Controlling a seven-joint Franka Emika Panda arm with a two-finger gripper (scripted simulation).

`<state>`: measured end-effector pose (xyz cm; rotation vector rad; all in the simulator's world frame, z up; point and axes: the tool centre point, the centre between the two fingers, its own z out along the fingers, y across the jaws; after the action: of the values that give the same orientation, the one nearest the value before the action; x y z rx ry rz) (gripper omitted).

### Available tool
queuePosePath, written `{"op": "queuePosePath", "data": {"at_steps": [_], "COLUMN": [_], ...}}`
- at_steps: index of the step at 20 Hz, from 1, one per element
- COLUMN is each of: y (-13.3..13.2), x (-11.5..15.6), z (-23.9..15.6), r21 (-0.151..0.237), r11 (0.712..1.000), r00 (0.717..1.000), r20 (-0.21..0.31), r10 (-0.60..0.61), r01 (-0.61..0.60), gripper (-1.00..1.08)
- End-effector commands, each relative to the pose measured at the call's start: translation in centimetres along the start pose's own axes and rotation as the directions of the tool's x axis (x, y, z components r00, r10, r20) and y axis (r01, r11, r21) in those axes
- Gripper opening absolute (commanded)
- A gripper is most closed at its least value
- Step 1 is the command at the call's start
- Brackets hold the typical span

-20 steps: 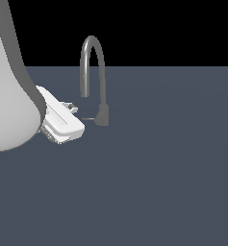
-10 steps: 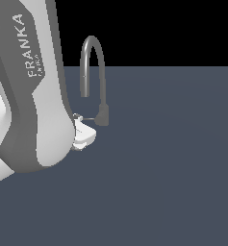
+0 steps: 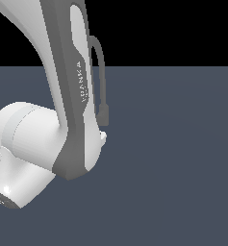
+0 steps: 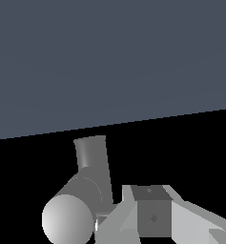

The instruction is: Turn on the faucet by rotating a designated handle.

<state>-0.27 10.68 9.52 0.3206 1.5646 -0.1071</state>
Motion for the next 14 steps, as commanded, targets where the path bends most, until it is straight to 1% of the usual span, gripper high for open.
{"op": "queuePosePath", "data": {"at_steps": [1, 5, 8, 14], "y": [-0.3, -0.7, -1.0, -1.2], "x": [0.7, 1.4, 1.9, 2.3], "z": [0.5, 1.1, 1.5, 2.0], "r21": [-0.033, -0.073, -0.094, -0.117], "r11": [0.999, 0.994, 0.99, 0.984], "r00": [0.999, 0.997, 0.994, 0.991], "r20": [0.005, 0.013, 0.018, 0.025], "r10": [-0.036, -0.081, -0.105, -0.131], "r01": [0.036, 0.081, 0.106, 0.133], "gripper": [-1.0, -1.0, -1.0, -1.0]}}
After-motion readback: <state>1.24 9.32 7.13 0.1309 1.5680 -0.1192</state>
